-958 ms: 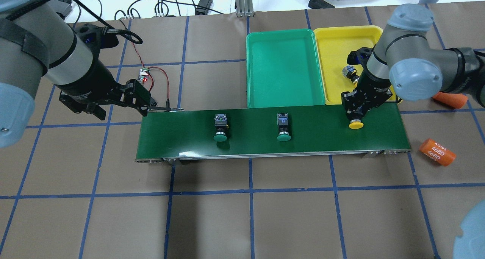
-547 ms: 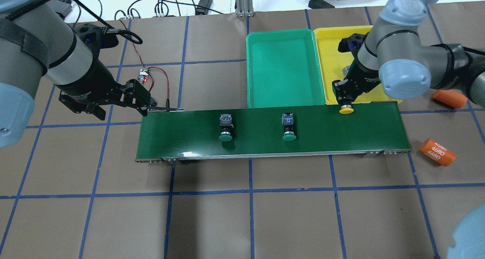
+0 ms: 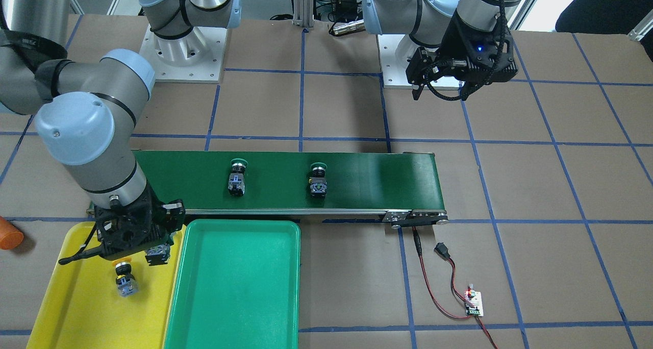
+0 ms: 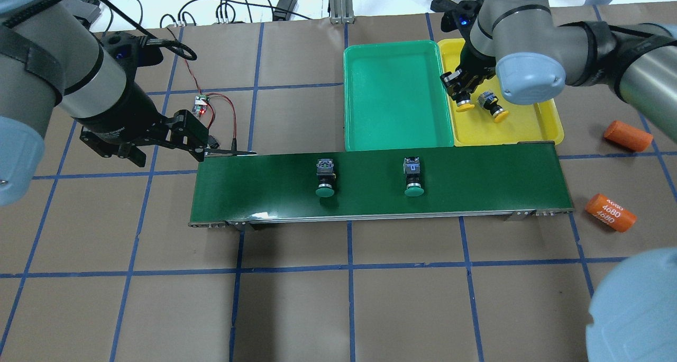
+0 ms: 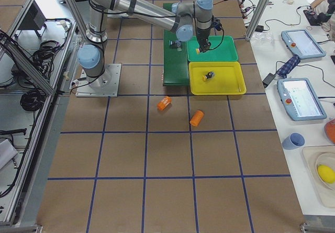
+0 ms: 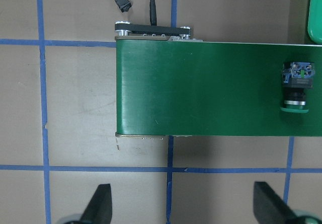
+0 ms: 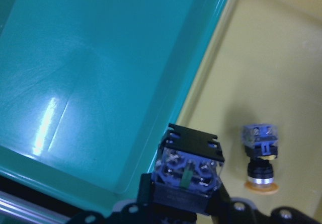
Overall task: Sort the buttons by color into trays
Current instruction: 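Carry the yellow button with the right gripper into the yellow tray, release, then return the right gripper to the belt end and grasp a green button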
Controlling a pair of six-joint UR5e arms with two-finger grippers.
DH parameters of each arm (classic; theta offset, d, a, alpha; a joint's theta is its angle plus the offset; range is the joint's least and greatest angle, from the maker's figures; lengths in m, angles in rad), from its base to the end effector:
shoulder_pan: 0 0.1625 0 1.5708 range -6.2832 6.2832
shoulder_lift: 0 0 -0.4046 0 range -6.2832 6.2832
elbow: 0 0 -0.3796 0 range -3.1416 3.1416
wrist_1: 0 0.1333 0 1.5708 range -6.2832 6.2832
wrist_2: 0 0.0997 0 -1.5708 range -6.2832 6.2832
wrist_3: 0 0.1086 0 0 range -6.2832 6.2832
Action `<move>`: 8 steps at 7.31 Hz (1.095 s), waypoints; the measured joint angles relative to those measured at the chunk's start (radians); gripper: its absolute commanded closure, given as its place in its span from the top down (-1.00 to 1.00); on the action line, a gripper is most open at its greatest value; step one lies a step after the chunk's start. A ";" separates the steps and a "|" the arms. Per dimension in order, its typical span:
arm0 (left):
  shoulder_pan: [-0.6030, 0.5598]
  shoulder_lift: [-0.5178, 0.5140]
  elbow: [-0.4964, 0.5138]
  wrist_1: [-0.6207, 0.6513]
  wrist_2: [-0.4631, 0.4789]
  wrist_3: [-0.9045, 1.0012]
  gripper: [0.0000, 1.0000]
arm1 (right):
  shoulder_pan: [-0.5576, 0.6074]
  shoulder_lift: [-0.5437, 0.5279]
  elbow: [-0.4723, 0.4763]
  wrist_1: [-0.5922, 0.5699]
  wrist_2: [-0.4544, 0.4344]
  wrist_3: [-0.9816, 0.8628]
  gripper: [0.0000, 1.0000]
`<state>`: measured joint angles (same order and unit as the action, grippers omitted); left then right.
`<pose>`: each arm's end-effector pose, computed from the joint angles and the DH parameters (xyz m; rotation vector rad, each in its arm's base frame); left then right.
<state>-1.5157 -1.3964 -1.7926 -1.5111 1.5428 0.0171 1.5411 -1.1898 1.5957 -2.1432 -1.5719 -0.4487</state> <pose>-0.1136 -0.4169 0.4356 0.0589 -3.1134 0.0207 0.1148 -0.6192 0.2976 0.6427 -3.0235 0.2502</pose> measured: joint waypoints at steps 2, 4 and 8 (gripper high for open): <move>0.000 0.001 -0.001 0.000 0.000 0.001 1.00 | -0.042 0.035 -0.081 0.023 -0.027 -0.095 0.05; 0.000 0.001 -0.002 0.001 -0.002 0.001 1.00 | -0.095 0.055 -0.118 0.033 -0.031 -0.177 0.64; 0.000 -0.001 -0.002 0.013 -0.005 0.003 1.00 | -0.125 0.050 -0.116 0.089 -0.033 -0.196 0.66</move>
<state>-1.5156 -1.3974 -1.7947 -1.4984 1.5380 0.0199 1.4158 -1.1399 1.4801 -2.0540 -1.6049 -0.6449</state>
